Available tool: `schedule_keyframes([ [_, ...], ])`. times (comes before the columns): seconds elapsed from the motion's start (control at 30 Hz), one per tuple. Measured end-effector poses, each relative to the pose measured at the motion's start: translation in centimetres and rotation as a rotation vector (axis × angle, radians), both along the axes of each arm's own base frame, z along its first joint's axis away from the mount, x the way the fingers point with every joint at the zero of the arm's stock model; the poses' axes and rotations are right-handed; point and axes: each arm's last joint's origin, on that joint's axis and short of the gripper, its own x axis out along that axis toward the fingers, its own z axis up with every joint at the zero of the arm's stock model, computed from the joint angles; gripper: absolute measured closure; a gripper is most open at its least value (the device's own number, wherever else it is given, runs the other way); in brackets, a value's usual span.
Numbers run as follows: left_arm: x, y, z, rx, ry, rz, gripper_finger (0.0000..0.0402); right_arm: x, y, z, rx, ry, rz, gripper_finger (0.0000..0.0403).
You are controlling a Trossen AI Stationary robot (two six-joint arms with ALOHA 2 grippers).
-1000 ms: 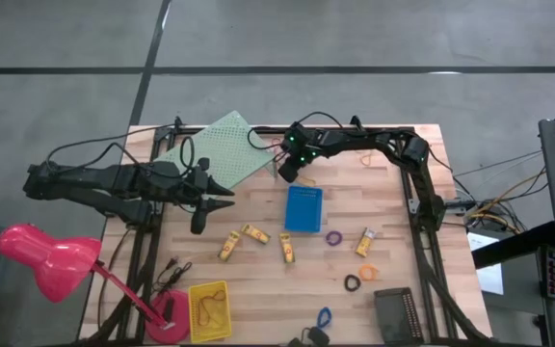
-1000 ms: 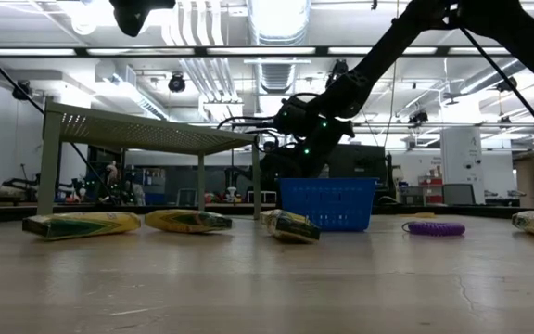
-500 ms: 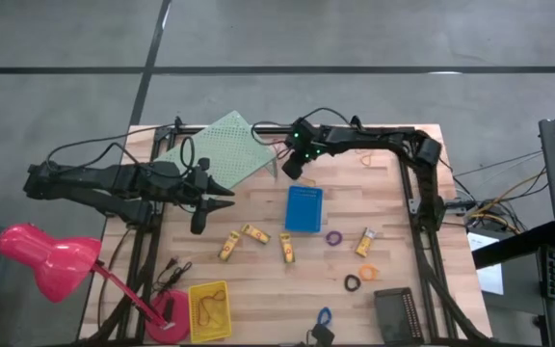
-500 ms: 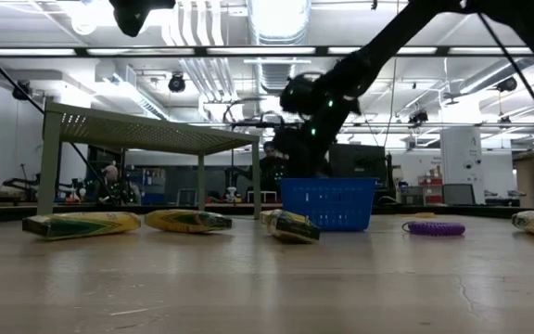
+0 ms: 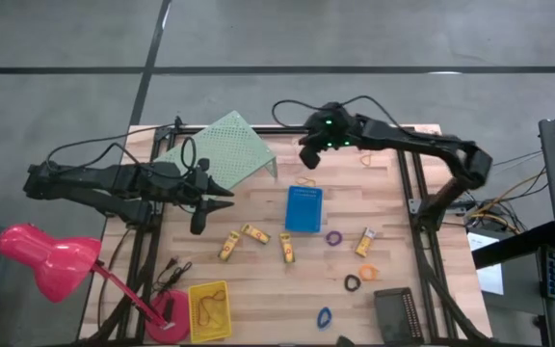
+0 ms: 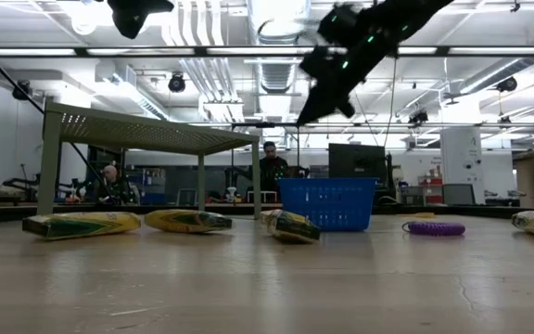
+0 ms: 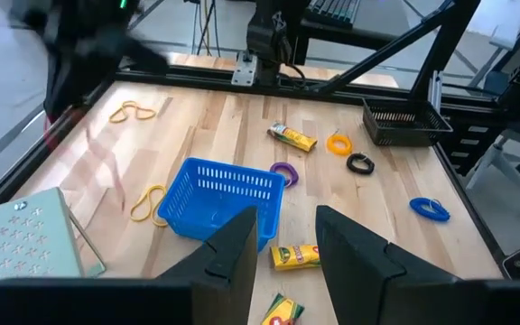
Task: Pick & Place Office Desk Supplies
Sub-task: Put the bottom red rubber band into the yellow basket
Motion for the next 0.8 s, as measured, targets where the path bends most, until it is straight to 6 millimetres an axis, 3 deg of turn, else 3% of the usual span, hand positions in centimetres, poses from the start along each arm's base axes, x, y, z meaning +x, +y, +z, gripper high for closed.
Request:
schedule_keyframes([
  [0.2,0.0,0.0,0.0,0.000,0.003,0.000,0.0282,-3.5,3.3,2.7,-0.081,-0.165,0.079,0.0395],
  [0.33,0.0,0.0,0.0,0.000,0.003,0.000,0.0282,-5.8,5.8,3.4,-0.096,-0.339,0.147,0.0395],
  [0.53,0.0,0.0,0.0,0.000,0.004,0.000,0.0282,-8.3,9.3,2.7,-0.095,-0.590,0.336,0.0395],
  [0.8,0.0,0.0,0.0,0.000,0.004,0.000,0.0282,-9.2,13.5,-0.5,-0.044,-0.768,0.648,0.0394],
])
